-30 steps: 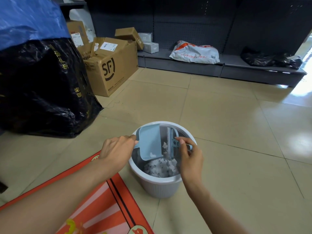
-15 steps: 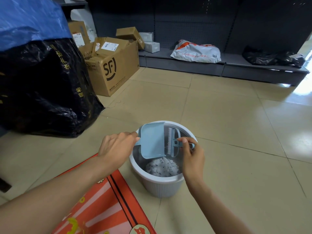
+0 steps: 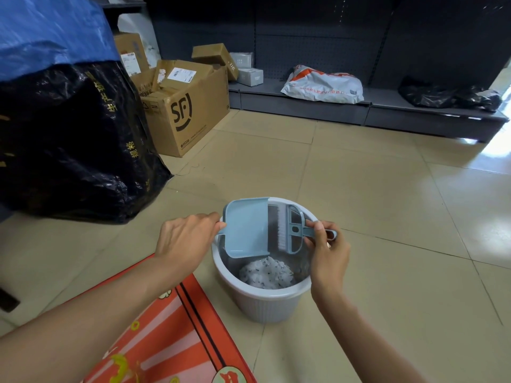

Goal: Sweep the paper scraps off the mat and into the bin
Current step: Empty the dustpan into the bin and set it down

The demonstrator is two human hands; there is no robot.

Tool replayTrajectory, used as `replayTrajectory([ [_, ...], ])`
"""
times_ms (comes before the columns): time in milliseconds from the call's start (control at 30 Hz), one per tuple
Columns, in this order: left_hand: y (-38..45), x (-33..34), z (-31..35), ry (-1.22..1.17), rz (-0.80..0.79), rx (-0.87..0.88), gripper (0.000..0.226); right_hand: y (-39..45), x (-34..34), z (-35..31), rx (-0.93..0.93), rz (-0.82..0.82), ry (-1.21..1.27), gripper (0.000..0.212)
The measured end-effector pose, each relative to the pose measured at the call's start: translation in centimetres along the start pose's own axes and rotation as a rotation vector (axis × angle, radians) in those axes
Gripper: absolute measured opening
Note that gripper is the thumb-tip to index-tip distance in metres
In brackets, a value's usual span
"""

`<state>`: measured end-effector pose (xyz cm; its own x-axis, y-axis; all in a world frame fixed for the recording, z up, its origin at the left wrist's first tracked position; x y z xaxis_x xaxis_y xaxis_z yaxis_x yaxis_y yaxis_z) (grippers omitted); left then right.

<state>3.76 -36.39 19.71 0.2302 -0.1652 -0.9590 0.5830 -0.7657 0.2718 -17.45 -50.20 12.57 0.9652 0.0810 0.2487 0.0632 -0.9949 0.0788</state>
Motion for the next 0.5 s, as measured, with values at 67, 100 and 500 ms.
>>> replayTrajectory([
  [67,0.0,0.1,0.1,-0.020,-0.005,0.007,0.037,0.0,0.5,0.3,0.037,-0.022,0.028,0.021],
  [100,0.1,0.3,0.1,-0.021,-0.014,0.006,0.037,-0.1,0.7,0.5,0.054,-0.041,0.049,0.022],
  [500,-0.8,2.6,0.9,-0.270,-0.301,-0.118,0.033,-3.9,4.3,-3.3,-0.359,-0.425,-0.285,0.012],
])
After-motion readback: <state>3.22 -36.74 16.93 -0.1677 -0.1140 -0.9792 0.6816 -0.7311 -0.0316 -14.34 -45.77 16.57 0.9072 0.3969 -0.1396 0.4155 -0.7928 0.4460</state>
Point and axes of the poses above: each hand's wrist, its own y-axis towards the middle knuckle, its own x-axis out of the palm, z = x × y, the point moved 7 cm from there along y, towards the middle knuckle, and after that the axes turned 8 degrees about -x, right-handed, at the moved point
